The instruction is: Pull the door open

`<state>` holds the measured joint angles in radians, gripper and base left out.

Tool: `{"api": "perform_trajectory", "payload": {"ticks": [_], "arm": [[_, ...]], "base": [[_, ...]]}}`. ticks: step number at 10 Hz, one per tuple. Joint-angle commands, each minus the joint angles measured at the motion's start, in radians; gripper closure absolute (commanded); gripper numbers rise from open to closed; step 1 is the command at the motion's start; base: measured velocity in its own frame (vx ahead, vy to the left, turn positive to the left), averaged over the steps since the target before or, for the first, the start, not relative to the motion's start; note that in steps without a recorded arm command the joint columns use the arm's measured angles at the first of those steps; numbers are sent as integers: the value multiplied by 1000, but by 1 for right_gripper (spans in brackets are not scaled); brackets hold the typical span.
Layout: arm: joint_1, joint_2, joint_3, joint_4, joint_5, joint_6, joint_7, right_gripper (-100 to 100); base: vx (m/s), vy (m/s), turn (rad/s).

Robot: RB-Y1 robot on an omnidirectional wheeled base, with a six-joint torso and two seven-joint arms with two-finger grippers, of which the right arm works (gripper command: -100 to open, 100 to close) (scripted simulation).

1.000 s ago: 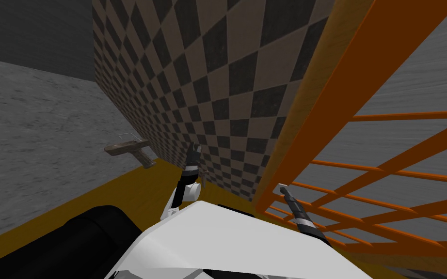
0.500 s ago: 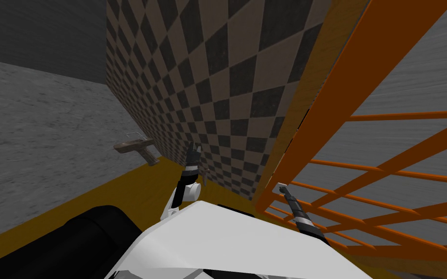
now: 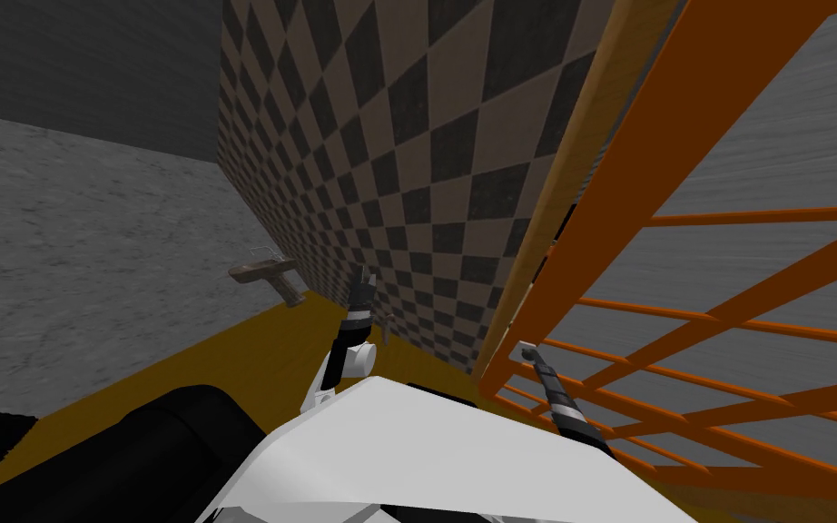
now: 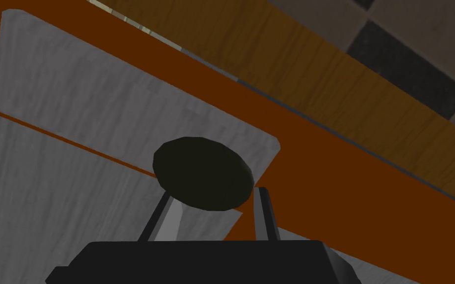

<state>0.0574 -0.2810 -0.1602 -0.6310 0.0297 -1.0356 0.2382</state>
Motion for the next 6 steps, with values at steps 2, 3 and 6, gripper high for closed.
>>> {"api": "perform_trajectory", "payload": {"ticks": [2,3,6], "arm": [[-7,6,20,-4,-37,7,-75,100],[-7,6,20,-4,-37,7,-93,100],[-12,9,35,-7,-72,15,-175,100]], "base": [[-48,-22,82],[-43,-24,39],[-37,-20,49]]}}
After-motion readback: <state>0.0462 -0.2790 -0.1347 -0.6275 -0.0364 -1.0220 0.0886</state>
